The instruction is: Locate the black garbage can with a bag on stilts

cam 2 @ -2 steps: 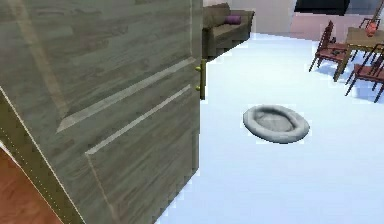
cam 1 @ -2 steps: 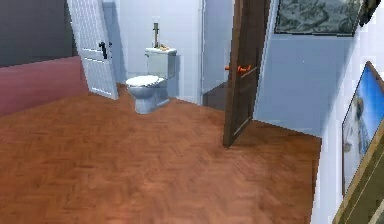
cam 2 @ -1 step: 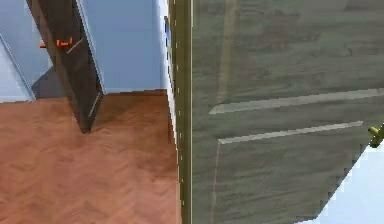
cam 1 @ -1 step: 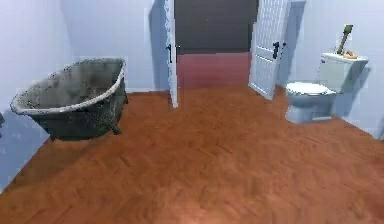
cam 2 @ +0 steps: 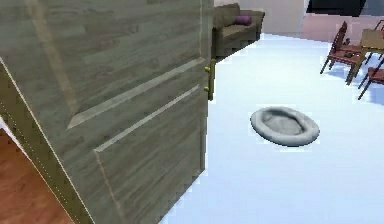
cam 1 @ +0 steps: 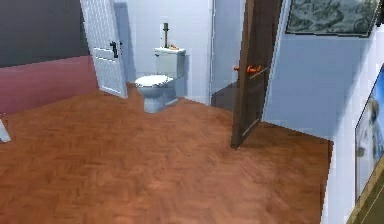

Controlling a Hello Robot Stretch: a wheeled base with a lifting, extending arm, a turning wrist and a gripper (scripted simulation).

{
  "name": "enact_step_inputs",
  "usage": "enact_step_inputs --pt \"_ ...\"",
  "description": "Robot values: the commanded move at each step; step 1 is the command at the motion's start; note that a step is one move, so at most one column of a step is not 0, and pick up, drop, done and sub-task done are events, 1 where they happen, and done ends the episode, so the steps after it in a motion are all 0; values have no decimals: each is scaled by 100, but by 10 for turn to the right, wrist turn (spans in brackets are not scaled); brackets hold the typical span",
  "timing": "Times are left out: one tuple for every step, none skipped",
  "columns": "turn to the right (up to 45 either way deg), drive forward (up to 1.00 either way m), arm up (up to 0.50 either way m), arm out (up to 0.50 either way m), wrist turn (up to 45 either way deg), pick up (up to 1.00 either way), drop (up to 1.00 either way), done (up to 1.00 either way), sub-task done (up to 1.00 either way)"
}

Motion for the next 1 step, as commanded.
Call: enact_step_inputs --pt "0 100 0 0 0 0 0 0 0"
